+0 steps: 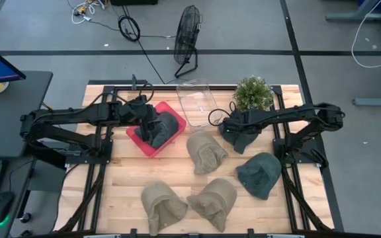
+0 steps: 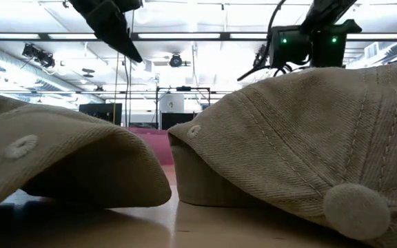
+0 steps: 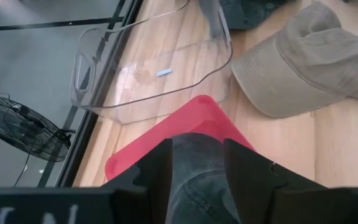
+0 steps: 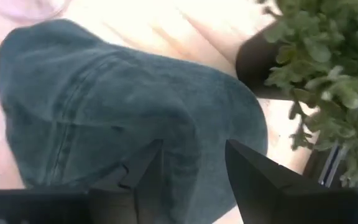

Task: Pick & Place hat
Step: Put the top blue cap into the red bin

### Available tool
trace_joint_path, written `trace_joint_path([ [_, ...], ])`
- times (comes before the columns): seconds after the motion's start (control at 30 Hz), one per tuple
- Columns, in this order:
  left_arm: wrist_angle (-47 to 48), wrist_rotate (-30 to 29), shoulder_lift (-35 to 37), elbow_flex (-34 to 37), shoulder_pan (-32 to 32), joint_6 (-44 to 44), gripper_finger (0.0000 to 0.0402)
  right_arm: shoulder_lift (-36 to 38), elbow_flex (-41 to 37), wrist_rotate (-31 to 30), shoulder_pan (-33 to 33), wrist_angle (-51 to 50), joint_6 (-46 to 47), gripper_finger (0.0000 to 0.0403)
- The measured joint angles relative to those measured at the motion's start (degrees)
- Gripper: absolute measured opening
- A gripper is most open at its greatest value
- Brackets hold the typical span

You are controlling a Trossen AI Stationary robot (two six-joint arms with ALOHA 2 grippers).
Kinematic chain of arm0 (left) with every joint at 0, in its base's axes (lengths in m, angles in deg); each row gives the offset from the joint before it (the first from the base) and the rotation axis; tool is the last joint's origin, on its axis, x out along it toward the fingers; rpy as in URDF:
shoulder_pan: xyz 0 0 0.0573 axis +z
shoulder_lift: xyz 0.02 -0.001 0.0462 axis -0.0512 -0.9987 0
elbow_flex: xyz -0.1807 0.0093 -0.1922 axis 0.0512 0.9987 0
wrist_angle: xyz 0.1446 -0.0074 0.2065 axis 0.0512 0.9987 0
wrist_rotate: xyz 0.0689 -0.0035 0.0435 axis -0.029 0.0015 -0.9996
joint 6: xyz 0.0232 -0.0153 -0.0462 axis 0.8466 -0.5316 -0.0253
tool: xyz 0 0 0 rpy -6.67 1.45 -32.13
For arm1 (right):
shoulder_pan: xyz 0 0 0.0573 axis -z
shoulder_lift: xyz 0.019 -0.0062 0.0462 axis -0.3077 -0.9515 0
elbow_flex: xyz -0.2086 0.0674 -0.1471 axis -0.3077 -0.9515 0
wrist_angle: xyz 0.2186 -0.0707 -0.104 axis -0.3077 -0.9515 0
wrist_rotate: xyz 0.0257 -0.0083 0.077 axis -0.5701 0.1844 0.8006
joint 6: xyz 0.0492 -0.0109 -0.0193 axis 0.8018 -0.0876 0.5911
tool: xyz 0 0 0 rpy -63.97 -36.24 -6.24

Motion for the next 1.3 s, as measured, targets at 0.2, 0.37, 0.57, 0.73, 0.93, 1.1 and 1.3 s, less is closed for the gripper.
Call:
trace_joint_path([
  [0.2,0.1,0.0,0.0,0.0,0.0,-0.01,0.0144,-0.09,0.0,-3.15,0.34,-0.85,1.28,0.0178],
  [0.37,0.16,0.0,0.0,0.0,0.0,-0.04,0.0144,-0.09,-0.87,-0.46,0.32,0.17,3.78,0.0178],
  [0.57,1.38,0.0,-0.03,0.0,0.0,-1.38,0.0144,-0.13,-6.94,0.54,0.37,5.05,5.49,0.0178],
  [0.73,1.37,0.0,-0.11,0.0,0.0,-1.42,0.0144,-0.13,-9.89,0.18,0.35,9.97,4.43,0.0163],
  [0.93,1.35,0.0,-0.24,0.0,0.0,-1.49,0.0144,-0.06,-9.06,1.66,0.37,9.9,-1.43,0.0052],
  [1.1,1.3,0.01,-0.24,0.0,0.0,-3.43,0.0144,0.0,-5.88,3.08,-1.23,6.54,-4.14,0.0021],
  [1.3,0.05,1.15,-0.24,0.0,-0.02,-10.88,0.0144,0.0,1.97,3.83,-5.84,-3.49,-3.9,0.0008],
])
